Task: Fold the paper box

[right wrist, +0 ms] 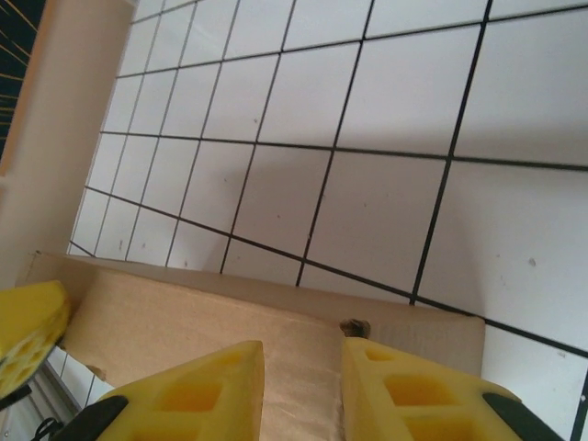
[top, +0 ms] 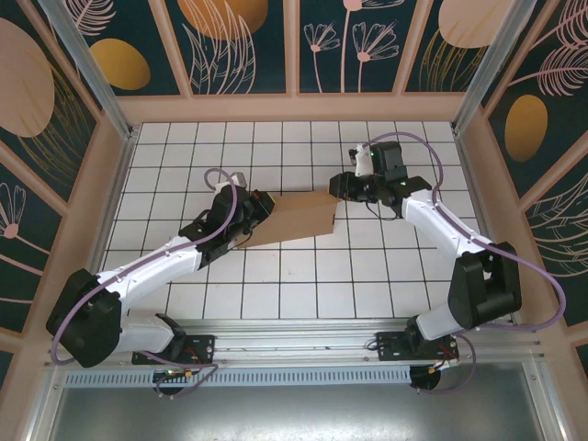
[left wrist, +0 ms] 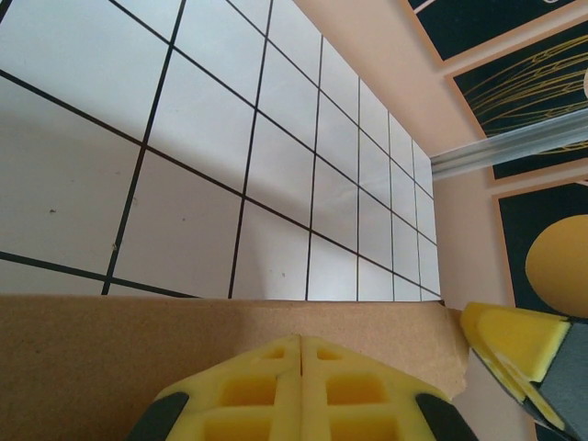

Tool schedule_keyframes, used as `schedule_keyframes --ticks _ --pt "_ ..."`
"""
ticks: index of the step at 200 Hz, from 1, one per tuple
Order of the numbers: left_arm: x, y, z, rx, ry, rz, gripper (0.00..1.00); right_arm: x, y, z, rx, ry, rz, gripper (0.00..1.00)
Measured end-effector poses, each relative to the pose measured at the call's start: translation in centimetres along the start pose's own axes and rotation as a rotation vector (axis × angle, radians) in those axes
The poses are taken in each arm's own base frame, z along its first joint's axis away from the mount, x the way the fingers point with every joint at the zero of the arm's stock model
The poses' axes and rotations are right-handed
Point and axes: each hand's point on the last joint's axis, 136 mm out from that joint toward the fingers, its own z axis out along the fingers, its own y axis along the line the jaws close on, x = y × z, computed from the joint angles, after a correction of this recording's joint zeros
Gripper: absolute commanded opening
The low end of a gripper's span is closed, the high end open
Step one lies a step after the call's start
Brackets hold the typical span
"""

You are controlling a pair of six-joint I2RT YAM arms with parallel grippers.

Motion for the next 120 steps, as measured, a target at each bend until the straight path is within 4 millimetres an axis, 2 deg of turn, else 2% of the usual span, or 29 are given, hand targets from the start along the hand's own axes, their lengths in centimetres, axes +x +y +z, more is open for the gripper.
schedule_keyframes --ticks 33,80,120 --pt "-0.02 -0.04 0.09 0.003 -0.002 0.008 0.0 0.17 -0.31 0.26 0.0 -0.008 0.002 0.3" --pt "-0.01 -0.03 0.22 0.003 -0.002 0.015 0.0 0.44 -0.21 0.71 -0.033 -0.023 0.023 0.4" --pt "0.0 -0.05 0.26 0.005 -0.002 0.026 0.0 0.54 -0.08 0.54 -0.032 -0.049 0.025 0.4"
